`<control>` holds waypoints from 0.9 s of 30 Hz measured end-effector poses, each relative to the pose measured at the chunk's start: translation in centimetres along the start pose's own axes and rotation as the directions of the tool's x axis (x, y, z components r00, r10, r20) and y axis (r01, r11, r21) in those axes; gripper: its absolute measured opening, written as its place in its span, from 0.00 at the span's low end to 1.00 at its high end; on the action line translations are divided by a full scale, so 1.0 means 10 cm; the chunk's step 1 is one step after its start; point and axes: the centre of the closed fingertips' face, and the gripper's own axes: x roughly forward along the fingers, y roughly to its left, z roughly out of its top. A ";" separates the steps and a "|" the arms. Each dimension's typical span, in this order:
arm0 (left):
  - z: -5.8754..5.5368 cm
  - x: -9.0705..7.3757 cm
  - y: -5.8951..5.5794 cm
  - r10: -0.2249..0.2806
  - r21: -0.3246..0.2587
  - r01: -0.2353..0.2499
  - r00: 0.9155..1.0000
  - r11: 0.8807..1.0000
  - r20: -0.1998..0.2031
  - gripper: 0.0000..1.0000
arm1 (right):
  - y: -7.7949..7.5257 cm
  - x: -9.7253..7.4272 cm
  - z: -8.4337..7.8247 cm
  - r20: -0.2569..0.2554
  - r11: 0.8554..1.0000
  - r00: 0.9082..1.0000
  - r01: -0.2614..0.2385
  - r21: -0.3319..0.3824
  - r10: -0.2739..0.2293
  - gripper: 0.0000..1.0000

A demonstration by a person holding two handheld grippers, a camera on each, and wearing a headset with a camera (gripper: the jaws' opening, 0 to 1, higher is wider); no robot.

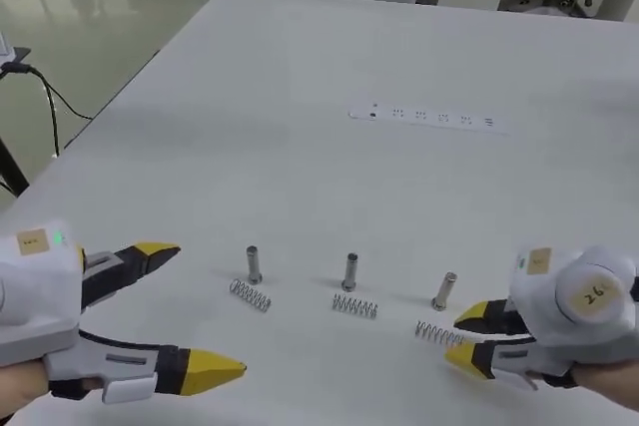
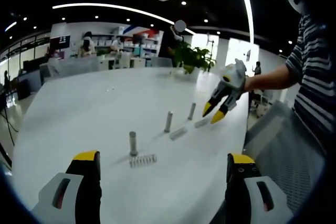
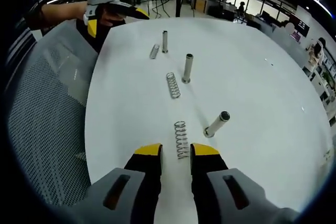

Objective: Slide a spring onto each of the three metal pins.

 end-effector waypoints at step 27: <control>0.02 -0.04 -0.02 -0.011 -0.002 0.011 1.000 1.000 0.002 0.97 | -0.01 0.14 -0.13 -0.106 0.990 0.994 -0.053 -0.134 0.039 0.08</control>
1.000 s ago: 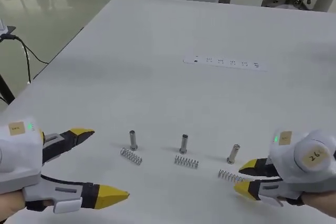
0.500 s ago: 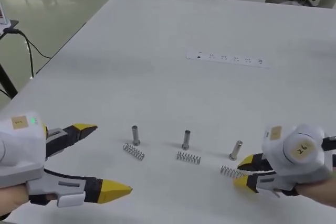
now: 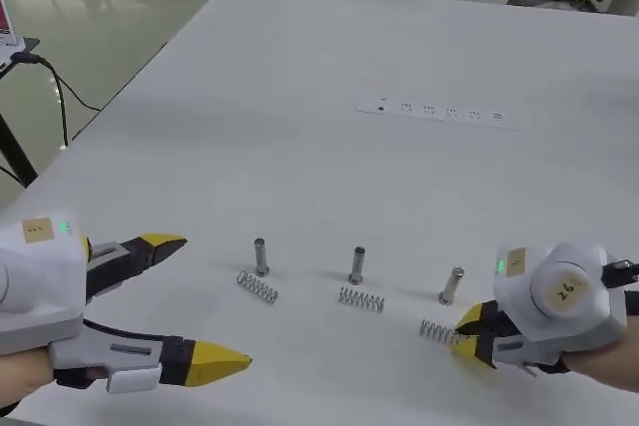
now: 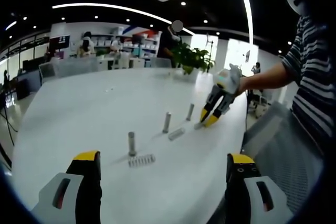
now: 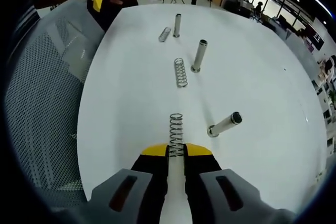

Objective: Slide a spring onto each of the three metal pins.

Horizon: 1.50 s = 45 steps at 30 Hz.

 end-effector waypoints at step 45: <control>0.16 0.45 -0.56 -0.332 0.062 0.337 0.940 0.939 -0.080 0.72 | 0.27 -0.32 0.45 0.065 0.993 0.997 -0.021 -0.115 0.028 0.08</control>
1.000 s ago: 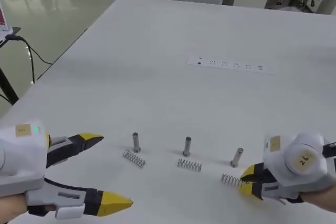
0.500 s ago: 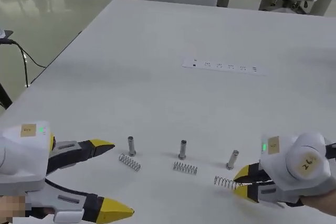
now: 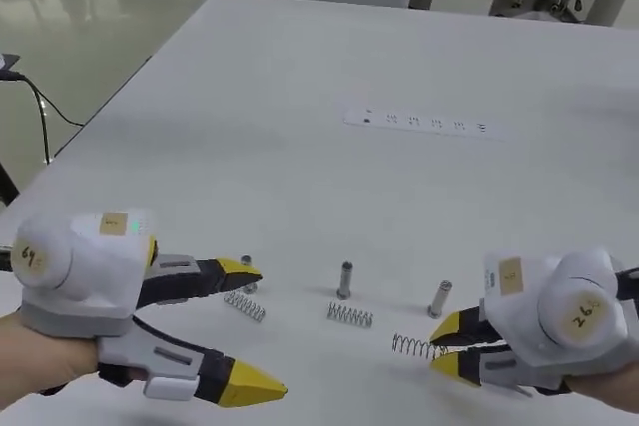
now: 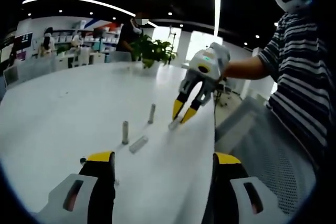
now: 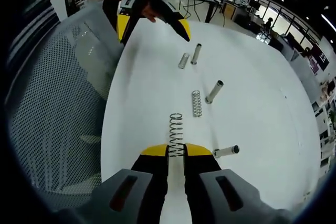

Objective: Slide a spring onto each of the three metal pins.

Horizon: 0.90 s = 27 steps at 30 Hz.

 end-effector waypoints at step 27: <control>0.09 0.53 -0.21 -0.167 0.074 0.166 0.986 0.983 0.011 0.38 | 0.11 -0.07 0.32 0.056 0.999 0.998 -0.020 -0.030 0.021 0.08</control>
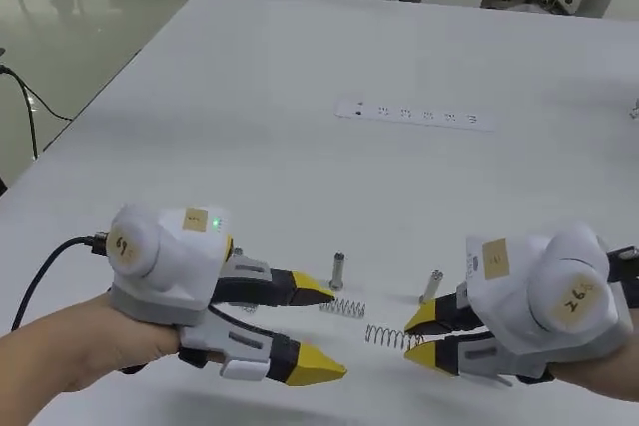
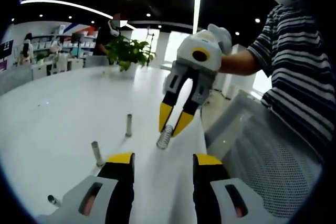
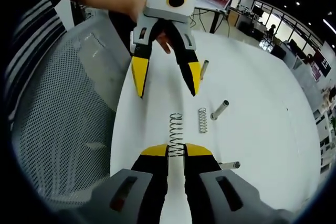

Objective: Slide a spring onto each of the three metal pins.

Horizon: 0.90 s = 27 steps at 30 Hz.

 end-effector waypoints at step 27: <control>0.15 0.22 -0.08 -0.046 0.014 0.045 0.997 0.999 0.064 0.09 | 0.09 -0.06 0.19 0.048 1.000 0.999 -0.007 -0.016 0.007 0.08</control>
